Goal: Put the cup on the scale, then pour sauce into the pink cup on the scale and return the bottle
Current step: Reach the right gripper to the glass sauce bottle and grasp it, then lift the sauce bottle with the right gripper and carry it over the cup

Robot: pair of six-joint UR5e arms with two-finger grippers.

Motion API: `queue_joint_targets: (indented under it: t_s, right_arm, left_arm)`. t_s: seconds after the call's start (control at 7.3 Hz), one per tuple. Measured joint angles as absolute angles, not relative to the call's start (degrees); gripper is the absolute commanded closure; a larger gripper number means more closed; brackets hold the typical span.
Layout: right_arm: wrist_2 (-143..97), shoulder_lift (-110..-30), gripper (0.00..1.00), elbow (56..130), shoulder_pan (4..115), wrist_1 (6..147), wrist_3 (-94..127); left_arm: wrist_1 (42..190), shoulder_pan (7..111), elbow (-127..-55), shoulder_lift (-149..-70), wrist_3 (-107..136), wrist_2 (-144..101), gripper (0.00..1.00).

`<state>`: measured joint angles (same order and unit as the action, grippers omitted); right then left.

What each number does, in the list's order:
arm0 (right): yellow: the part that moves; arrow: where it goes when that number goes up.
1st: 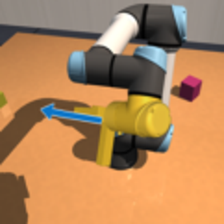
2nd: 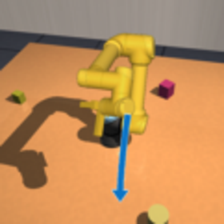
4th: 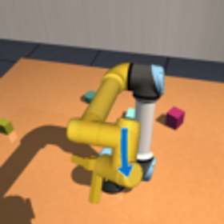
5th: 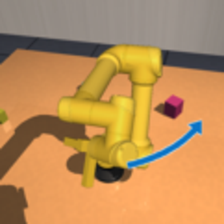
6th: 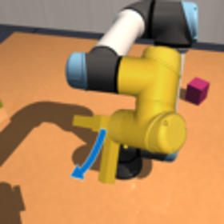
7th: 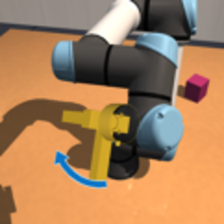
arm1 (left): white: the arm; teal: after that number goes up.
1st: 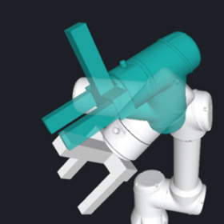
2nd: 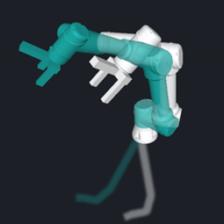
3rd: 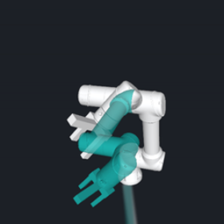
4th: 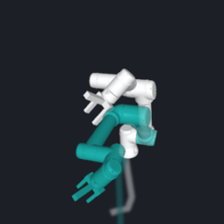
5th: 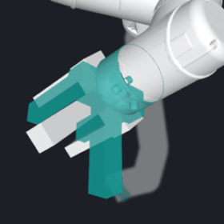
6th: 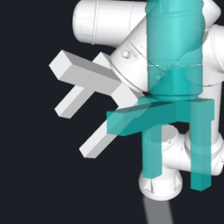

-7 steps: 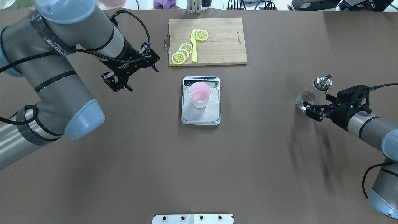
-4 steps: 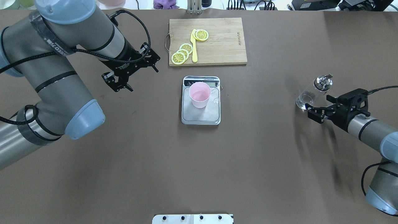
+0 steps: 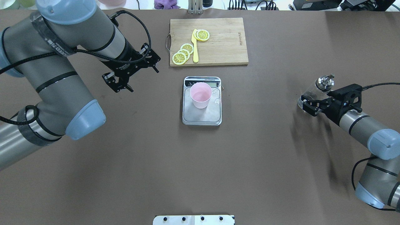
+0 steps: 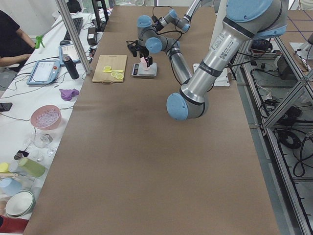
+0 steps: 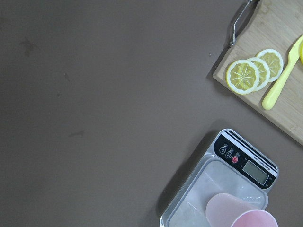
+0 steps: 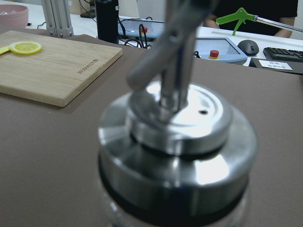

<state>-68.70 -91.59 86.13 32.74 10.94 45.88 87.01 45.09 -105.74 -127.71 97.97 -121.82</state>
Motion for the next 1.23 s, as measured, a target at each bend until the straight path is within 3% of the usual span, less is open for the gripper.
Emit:
queue_joint_targets:
  t_s: [0.41,0.55,0.68,0.82,0.96,1.1,1.23]
  right_arm:
    - [-68.5,-91.4,0.09,86.0,32.8,10.8,46.0]
    - [-68.4,-91.4,0.16,86.0,32.8,10.8,46.0]
    - [-68.2,-91.5,0.30,86.0,32.8,10.8,46.2]
    - [-67.9,-91.5,0.51,86.1,32.8,10.7,46.4]
    - [-67.6,-91.4,0.85,86.4,32.7,10.6,46.6]
    - [-67.3,-91.3,1.00,86.5,32.7,10.5,46.8]
    - [-67.3,-91.3,1.00,86.8,32.7,10.4,46.8]
  left_arm:
    - [87.0,45.1,-105.7,-127.8,98.0,-121.8,0.02]
    - [87.0,45.1,-105.6,-127.7,98.0,-121.8,0.02]
    - [87.0,45.1,-105.6,-127.7,98.0,-121.8,0.02]
    - [87.0,45.1,-105.6,-127.7,98.0,-121.9,0.02]
    - [87.0,45.1,-105.6,-127.7,97.9,-121.9,0.02]
    - [87.0,45.1,-105.6,-127.7,97.9,-121.9,0.02]
    - [87.0,45.1,-105.7,-127.8,98.0,-121.9,0.02]
